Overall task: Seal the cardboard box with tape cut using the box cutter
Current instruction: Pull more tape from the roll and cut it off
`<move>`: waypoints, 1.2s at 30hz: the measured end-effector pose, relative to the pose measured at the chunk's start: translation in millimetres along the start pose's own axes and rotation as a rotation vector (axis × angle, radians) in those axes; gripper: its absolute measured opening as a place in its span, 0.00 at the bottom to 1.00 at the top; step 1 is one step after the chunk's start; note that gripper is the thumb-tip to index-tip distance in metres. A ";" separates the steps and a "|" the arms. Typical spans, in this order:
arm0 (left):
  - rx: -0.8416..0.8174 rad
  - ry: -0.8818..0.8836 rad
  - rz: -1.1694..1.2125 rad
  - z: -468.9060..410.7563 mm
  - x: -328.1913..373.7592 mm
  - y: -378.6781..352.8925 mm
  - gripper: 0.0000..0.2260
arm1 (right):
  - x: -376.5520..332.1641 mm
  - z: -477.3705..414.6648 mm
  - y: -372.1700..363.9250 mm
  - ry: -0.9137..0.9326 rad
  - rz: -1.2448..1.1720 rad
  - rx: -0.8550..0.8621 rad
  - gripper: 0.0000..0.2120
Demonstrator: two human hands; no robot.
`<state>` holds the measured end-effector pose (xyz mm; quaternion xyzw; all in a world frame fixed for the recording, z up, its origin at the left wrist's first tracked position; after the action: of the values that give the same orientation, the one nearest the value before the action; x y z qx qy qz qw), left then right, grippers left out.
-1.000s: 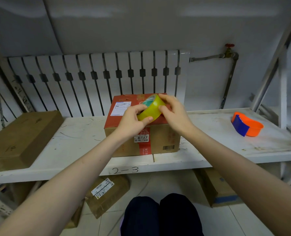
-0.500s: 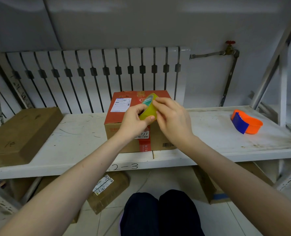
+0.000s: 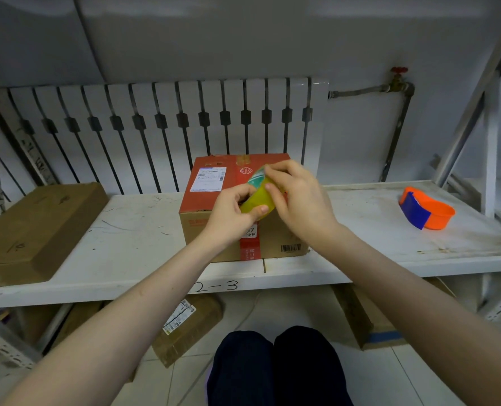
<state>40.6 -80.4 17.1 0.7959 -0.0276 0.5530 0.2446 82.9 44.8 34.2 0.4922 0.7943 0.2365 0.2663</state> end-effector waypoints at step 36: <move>0.067 0.047 -0.296 2.4 7.0 0.4 0.08 | -12.3 3.7 -5.7 -0.047 -0.189 -0.052 0.14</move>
<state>45.3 -80.2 22.9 0.7859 0.1142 0.5299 0.2975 86.2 31.8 30.1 0.4134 0.8243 0.2191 0.3187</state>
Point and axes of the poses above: each hand's wrist, its own z-axis away from the middle knuckle, its own y-axis out of the back of the hand, x = y × z, the point moved 3 cm from there along -z, towards the middle knuckle, and after that the axes turned 8 degrees about y, right-handed, at the moved point
